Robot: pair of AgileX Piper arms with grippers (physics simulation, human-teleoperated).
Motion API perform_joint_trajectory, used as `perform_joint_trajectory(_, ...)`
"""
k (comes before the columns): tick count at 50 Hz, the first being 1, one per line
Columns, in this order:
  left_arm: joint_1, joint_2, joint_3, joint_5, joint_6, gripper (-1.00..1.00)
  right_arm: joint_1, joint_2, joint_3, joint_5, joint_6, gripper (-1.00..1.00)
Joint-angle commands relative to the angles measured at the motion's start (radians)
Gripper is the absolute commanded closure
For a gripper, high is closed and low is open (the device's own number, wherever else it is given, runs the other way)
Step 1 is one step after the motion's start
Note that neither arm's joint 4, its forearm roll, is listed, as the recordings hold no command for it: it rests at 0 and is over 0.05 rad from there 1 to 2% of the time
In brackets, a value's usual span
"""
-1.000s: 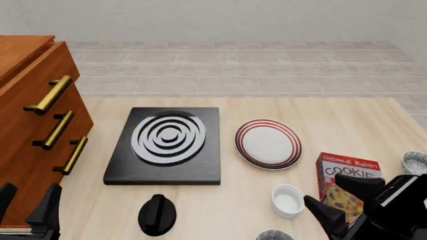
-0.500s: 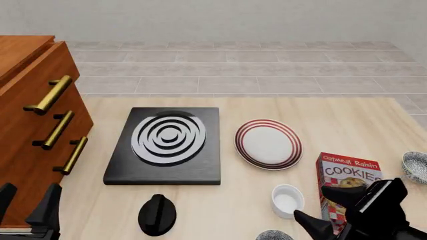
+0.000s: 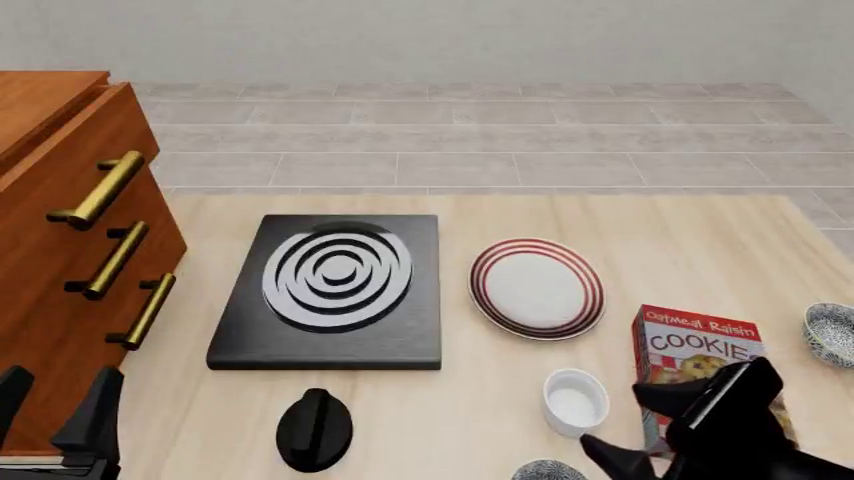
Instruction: Pick the akita bowl next to the ramekin and place it on the plate.
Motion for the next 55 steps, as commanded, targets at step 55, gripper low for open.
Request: perform_joint_trajectory(55,0.0,0.0,0.0,0.0,0.0,-1.0,0.021,0.228,0.051,-0.074,-0.062,-1.0)
